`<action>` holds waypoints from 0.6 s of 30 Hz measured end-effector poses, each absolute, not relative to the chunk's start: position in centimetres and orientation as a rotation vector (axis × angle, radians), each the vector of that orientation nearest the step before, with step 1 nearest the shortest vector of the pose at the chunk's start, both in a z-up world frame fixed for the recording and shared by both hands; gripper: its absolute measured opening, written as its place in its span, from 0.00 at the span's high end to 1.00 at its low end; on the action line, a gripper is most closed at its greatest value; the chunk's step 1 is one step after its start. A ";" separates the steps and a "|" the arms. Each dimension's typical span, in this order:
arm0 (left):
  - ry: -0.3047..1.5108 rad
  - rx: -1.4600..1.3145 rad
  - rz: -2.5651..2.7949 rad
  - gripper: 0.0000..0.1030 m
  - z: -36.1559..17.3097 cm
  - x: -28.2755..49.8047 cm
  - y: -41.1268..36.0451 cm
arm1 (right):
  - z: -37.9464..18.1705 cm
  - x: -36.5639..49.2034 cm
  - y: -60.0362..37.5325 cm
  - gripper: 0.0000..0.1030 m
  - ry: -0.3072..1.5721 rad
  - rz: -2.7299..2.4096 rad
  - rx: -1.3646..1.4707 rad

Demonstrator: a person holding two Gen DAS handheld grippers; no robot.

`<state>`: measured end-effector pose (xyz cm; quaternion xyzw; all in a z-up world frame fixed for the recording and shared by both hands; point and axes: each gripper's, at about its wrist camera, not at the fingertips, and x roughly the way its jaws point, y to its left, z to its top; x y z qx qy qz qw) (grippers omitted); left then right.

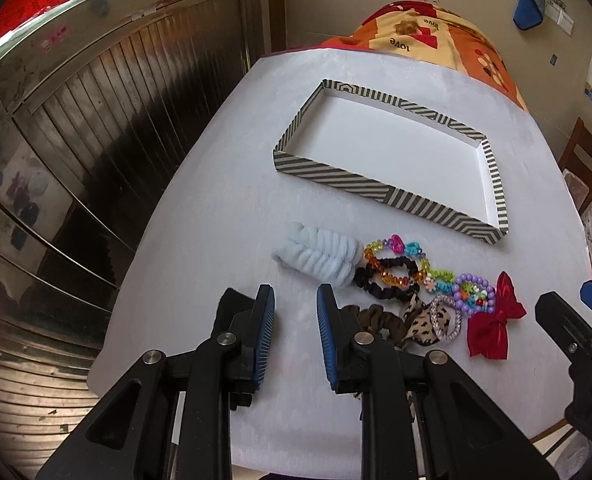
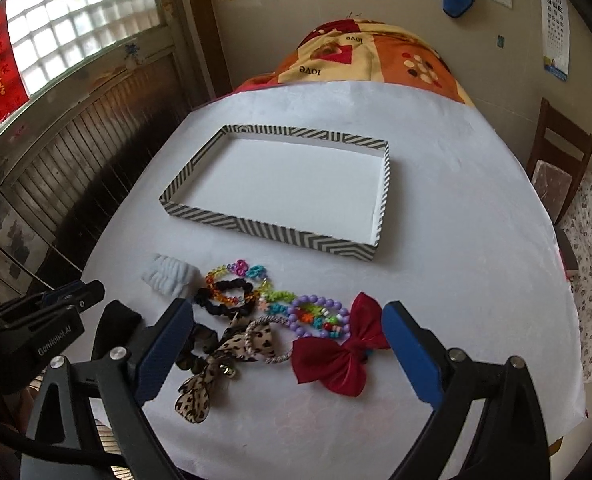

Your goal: Organize jewelry

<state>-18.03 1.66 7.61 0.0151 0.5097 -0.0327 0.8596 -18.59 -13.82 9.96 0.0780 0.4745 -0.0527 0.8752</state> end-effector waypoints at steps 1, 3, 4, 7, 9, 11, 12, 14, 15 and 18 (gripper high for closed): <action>1.069 0.032 -0.068 0.88 7.5 -18.2 1.6 | 9.8 -18.6 -13.7 0.05 0.994 -0.110 0.160; 1.068 0.028 -0.070 0.88 7.5 -18.4 1.6 | 9.6 -18.6 -13.4 0.05 0.998 -0.107 0.162; 1.066 0.027 -0.070 0.88 7.5 -18.4 1.6 | 9.6 -18.7 -13.4 0.05 0.999 -0.108 0.161; 1.066 0.027 -0.073 0.88 7.5 -18.4 1.5 | 9.7 -18.8 -13.4 0.05 0.993 -0.114 0.147; 1.067 0.030 -0.075 0.88 7.5 -18.4 1.5 | 9.7 -18.8 -13.4 0.05 0.991 -0.117 0.144; 1.071 0.031 -0.076 0.88 7.4 -18.3 1.5 | 9.7 -18.7 -13.5 0.05 0.997 -0.118 0.150; 1.072 0.030 -0.077 0.88 7.3 -18.3 1.6 | 9.6 -18.7 -13.6 0.05 1.001 -0.119 0.152; 1.075 0.032 -0.078 0.88 7.3 -18.2 1.6 | 9.6 -18.7 -13.6 0.05 1.000 -0.120 0.149; 1.075 0.032 -0.079 0.88 7.3 -18.2 1.6 | 9.5 -18.7 -13.5 0.05 1.001 -0.121 0.147; 1.077 0.034 -0.079 0.88 7.2 -18.2 1.6 | 9.5 -18.6 -13.4 0.05 1.002 -0.113 0.149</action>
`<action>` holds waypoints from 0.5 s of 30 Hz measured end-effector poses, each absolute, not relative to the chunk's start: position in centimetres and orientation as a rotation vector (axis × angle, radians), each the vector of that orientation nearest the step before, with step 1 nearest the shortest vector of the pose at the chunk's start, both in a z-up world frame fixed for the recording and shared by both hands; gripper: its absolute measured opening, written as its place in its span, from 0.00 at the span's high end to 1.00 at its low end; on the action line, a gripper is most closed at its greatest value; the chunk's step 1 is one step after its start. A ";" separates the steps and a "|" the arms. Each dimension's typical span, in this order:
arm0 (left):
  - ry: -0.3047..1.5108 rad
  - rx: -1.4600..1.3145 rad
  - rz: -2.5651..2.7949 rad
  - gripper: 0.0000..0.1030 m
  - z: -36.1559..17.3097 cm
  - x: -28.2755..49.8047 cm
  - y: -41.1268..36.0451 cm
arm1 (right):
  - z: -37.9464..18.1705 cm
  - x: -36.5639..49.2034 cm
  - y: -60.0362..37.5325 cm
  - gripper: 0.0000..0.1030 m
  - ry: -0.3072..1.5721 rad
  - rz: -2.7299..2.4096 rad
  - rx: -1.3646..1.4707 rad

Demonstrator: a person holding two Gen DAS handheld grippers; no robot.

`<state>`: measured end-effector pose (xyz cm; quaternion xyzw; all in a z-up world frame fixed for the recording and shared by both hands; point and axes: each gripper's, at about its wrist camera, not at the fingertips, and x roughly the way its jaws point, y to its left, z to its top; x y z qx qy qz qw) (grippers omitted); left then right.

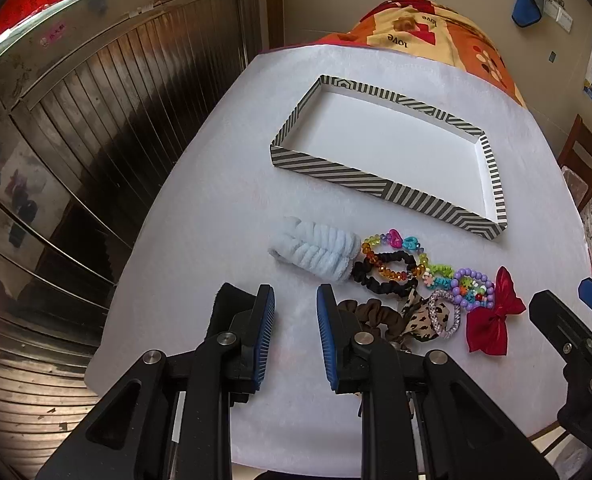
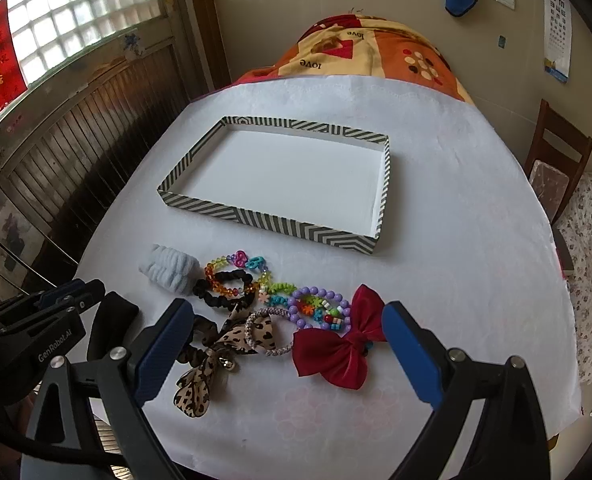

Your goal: Organize jewelry

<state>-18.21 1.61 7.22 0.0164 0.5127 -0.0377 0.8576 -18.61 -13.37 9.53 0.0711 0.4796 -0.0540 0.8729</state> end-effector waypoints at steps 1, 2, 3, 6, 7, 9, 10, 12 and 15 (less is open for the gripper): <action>1.078 0.035 -0.080 0.88 7.2 -18.2 1.7 | 9.6 -18.6 -13.3 0.05 1.000 -0.113 0.144; 1.080 0.034 -0.081 0.88 7.1 -18.2 1.8 | 9.5 -18.6 -13.2 0.05 1.000 -0.112 0.142; 1.080 0.034 -0.081 0.88 7.1 -18.2 1.8 | 9.6 -18.5 -13.1 0.05 1.000 -0.109 0.141; 1.080 0.035 -0.079 0.88 7.1 -18.2 2.0 | 9.5 -18.5 -13.1 0.05 0.997 -0.110 0.137; 1.080 0.036 -0.080 0.88 7.1 -18.1 2.0 | 9.5 -18.5 -13.1 0.05 0.998 -0.107 0.140; 1.081 0.039 -0.076 0.88 7.0 -18.1 2.1 | 9.5 -18.5 -13.0 0.05 0.997 -0.103 0.141; 1.083 0.039 -0.075 0.88 7.0 -18.1 2.2 | 9.4 -18.4 -13.0 0.05 1.000 -0.103 0.138; 1.086 0.037 -0.073 0.88 6.9 -18.1 2.2 | 9.4 -18.4 -12.9 0.05 1.003 -0.100 0.138; 1.087 0.035 -0.072 0.88 6.8 -18.1 2.3 | 9.3 -18.4 -12.9 0.05 1.005 -0.098 0.140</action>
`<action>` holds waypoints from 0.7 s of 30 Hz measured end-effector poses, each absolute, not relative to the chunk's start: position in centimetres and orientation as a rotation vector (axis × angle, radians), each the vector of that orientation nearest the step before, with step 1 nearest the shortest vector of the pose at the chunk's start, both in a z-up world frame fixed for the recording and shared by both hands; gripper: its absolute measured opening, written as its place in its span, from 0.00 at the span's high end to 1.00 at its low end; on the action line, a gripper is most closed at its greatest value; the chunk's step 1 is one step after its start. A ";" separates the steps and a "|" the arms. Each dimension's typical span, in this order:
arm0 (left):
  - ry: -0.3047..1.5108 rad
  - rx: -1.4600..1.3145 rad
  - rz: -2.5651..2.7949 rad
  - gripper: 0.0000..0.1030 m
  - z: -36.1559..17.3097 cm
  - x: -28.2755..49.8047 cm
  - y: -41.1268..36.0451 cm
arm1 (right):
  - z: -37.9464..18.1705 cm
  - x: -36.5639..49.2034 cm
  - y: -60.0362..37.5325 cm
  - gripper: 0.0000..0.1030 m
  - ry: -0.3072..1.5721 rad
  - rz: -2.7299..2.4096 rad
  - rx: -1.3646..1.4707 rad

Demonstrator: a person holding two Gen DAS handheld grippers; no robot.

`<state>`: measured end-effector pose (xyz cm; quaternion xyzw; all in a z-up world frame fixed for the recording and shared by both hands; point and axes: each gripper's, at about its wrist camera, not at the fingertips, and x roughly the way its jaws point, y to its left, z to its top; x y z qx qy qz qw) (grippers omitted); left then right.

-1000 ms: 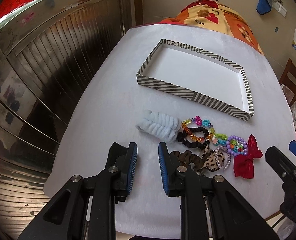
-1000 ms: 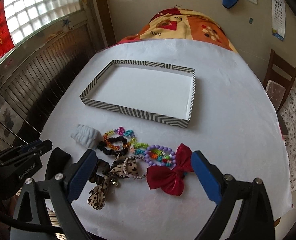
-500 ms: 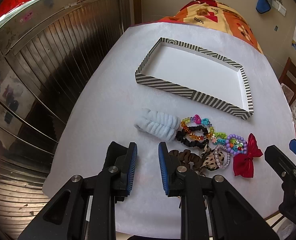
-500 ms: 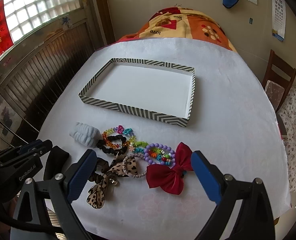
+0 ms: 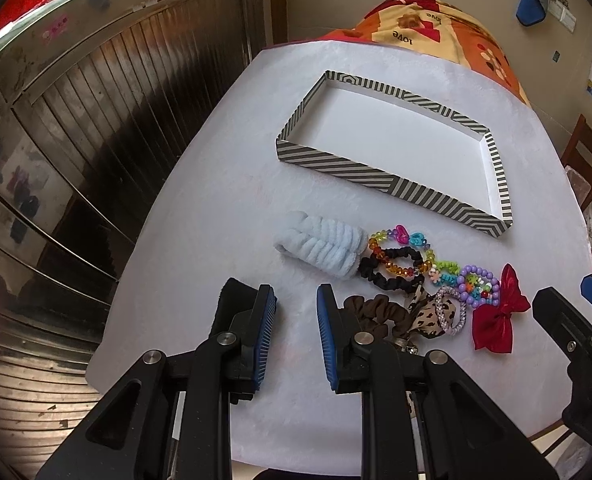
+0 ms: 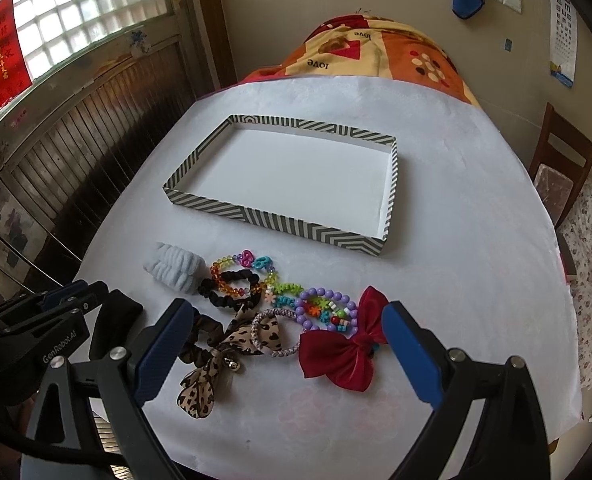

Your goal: Organize jewelry

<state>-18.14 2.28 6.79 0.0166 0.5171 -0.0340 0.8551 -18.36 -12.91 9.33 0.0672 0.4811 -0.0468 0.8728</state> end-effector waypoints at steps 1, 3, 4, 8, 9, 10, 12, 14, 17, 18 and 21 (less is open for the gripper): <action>1.087 0.034 -0.071 0.88 6.8 -18.2 2.3 | 9.3 -18.4 -12.9 0.05 1.005 -0.099 0.138; 1.087 0.036 -0.072 0.88 6.8 -18.2 2.3 | 9.3 -18.4 -12.9 0.05 1.005 -0.098 0.135; 1.086 0.036 -0.072 0.88 6.8 -18.1 2.3 | 9.3 -18.4 -12.9 0.05 1.005 -0.098 0.139; 1.087 0.034 -0.072 0.88 6.8 -18.1 2.3 | 9.3 -18.5 -12.7 0.05 0.997 -0.098 0.138; 1.087 0.035 -0.072 0.88 6.8 -18.2 2.3 | 9.3 -18.5 -12.7 0.05 0.999 -0.096 0.136; 1.087 0.035 -0.072 0.88 6.8 -18.2 2.3 | 9.2 -18.5 -12.7 0.05 1.001 -0.094 0.136; 1.087 0.036 -0.073 0.88 6.8 -18.2 2.2 | 9.2 -18.5 -12.7 0.05 1.001 -0.091 0.140; 1.089 0.038 -0.075 0.88 6.8 -18.2 2.2 | 9.1 -18.5 -12.8 0.05 1.003 -0.090 0.145; 1.089 0.038 -0.075 0.88 6.8 -18.2 2.2 | 9.1 -18.5 -12.9 0.05 1.004 -0.091 0.151; 1.089 0.038 -0.075 0.88 6.8 -18.2 2.2 | 9.1 -18.5 -12.9 0.05 1.004 -0.090 0.151; 1.090 0.036 -0.073 0.88 6.8 -18.1 2.2 | 9.1 -18.5 -13.0 0.05 1.003 -0.091 0.153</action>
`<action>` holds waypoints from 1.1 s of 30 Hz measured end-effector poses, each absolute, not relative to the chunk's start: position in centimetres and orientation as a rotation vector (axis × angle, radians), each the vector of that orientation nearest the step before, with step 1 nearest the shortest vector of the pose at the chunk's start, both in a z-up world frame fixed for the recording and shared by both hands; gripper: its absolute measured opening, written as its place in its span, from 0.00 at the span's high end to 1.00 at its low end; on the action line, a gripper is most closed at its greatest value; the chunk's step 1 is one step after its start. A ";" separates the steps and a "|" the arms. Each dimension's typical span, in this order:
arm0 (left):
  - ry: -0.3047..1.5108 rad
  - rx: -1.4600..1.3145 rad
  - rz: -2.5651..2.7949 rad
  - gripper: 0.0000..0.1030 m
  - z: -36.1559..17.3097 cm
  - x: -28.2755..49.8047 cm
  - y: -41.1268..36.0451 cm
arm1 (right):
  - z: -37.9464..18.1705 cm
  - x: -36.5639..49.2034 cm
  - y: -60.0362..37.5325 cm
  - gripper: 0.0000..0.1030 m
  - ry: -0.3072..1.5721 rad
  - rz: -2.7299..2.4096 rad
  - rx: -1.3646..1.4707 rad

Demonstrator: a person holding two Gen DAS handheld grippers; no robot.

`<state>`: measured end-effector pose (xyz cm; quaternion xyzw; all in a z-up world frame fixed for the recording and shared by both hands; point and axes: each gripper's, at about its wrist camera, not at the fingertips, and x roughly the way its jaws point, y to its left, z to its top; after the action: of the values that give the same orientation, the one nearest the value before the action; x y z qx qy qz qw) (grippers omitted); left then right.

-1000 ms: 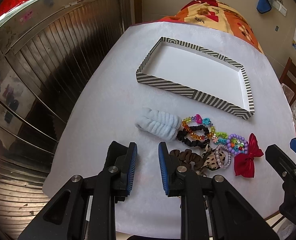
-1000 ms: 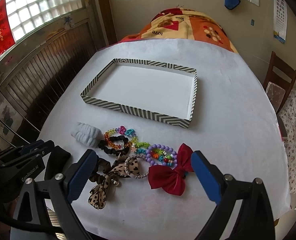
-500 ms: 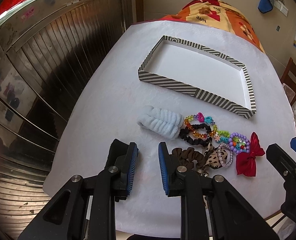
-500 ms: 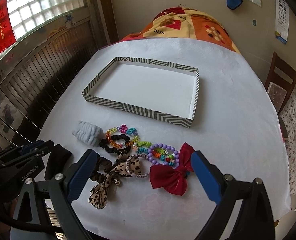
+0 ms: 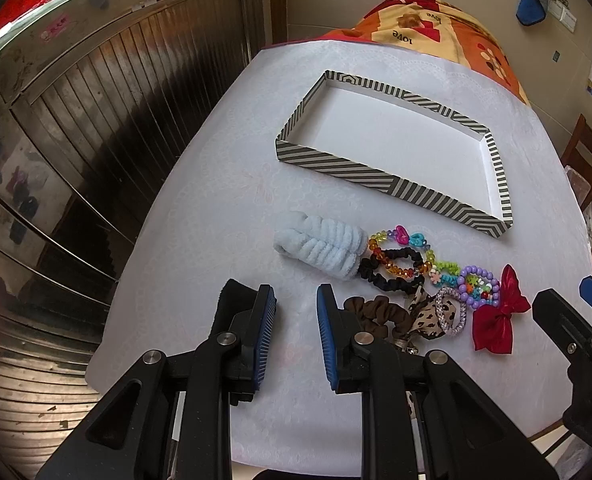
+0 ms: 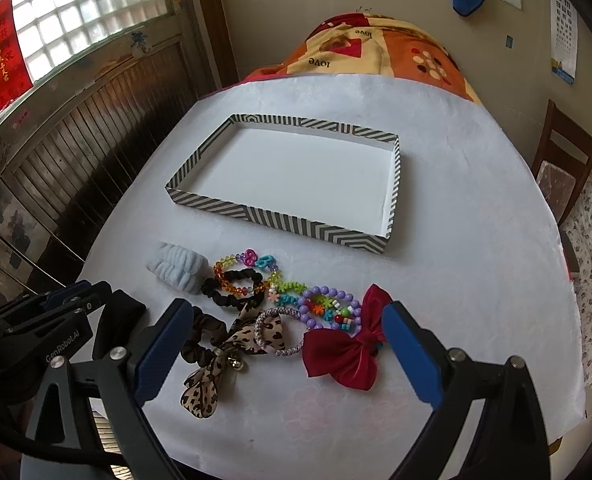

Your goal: Organize jewelry

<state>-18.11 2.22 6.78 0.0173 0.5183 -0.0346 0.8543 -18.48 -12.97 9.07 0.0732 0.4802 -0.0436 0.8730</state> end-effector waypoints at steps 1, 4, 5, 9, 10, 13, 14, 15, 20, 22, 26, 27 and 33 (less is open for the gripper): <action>1.091 0.037 -0.073 0.88 6.8 -18.1 2.2 | 9.0 -18.5 -13.0 0.05 1.005 -0.090 0.154; 1.091 0.038 -0.072 0.88 6.7 -18.0 2.3 | 9.0 -18.3 -13.0 0.05 1.012 -0.085 0.159; 1.093 0.037 -0.071 0.88 6.7 -17.9 2.3 | 8.9 -18.3 -13.0 0.05 1.013 -0.085 0.160; 1.099 0.040 -0.071 0.88 6.4 -17.6 2.4 | 8.7 -18.1 -13.0 0.05 1.021 -0.079 0.154; 1.100 0.040 -0.071 0.88 6.4 -17.6 2.4 | 8.6 -18.1 -13.0 0.05 1.023 -0.077 0.152; 1.101 0.041 -0.072 0.88 6.3 -17.5 2.4 | 8.5 -18.0 -12.9 0.05 1.026 -0.070 0.149; 1.101 0.041 -0.072 0.88 6.3 -17.5 2.4 | 8.5 -17.9 -12.9 0.05 1.027 -0.069 0.148; 1.101 0.041 -0.071 0.88 6.3 -17.5 2.3 | 8.5 -17.9 -12.9 0.05 1.027 -0.069 0.146; 1.104 0.043 -0.073 0.88 6.2 -17.4 2.2 | 8.4 -17.8 -13.0 0.05 1.036 -0.055 0.147; 1.105 0.045 -0.073 0.88 6.1 -17.4 2.1 | 8.3 -17.8 -13.0 0.05 1.038 -0.053 0.148; 1.109 0.047 -0.072 0.88 5.9 -17.3 2.0 | 8.1 -17.8 -13.2 0.05 1.042 -0.049 0.151; 1.110 0.048 -0.072 0.88 5.9 -17.3 2.0 | 8.1 -17.8 -13.3 0.05 1.043 -0.048 0.153; 1.119 0.046 -0.073 0.88 5.7 -17.2 2.0 | 7.9 -17.8 -13.3 0.05 1.051 -0.045 0.145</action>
<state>-17.24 1.99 5.65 0.0218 0.5304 -0.0346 0.8467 -17.81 -13.30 7.88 0.0691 0.5011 -0.0212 0.8624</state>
